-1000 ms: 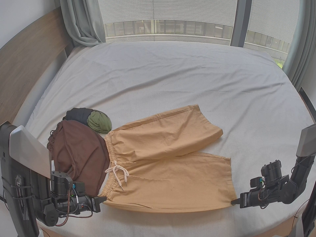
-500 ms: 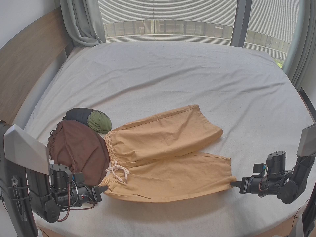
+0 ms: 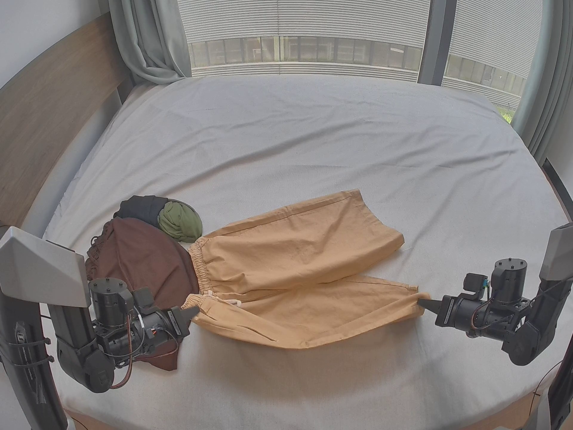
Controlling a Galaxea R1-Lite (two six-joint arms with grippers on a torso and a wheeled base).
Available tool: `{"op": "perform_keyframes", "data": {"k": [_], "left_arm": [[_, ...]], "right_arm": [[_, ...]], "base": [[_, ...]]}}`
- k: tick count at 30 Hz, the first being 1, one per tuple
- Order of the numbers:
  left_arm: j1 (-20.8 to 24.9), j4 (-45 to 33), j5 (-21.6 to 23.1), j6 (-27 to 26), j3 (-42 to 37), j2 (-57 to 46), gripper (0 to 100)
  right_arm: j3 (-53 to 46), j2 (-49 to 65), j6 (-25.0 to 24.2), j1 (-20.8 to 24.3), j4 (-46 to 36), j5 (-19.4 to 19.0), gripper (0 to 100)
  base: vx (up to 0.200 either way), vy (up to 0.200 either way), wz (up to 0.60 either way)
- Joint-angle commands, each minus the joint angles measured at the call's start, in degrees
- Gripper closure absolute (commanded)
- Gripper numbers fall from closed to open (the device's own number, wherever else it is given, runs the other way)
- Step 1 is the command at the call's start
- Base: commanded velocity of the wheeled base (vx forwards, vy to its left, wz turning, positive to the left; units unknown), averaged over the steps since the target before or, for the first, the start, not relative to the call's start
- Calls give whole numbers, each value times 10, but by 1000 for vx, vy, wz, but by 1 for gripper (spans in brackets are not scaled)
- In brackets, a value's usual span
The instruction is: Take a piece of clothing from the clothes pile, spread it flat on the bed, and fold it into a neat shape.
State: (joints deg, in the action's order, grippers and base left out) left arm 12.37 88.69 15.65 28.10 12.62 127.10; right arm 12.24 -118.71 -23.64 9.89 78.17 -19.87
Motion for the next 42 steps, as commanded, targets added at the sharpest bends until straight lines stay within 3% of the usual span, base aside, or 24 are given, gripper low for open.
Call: {"op": "perform_keyframes", "data": {"k": [1,13,42], "left_arm": [[-2,1,-1,1,12,-2,100],[-2,1,-22,35,42,-2,100],[-2,0,-48,108,91,-12,100]], "right_arm": [[9,-3,0,-4,2,-1,100],[83,-2,-11,-13,-12,0,100],[398,-6,-38,-26,-238,1,100]], "base": [[0,0,0],[0,0,0],[0,0,0]]}}
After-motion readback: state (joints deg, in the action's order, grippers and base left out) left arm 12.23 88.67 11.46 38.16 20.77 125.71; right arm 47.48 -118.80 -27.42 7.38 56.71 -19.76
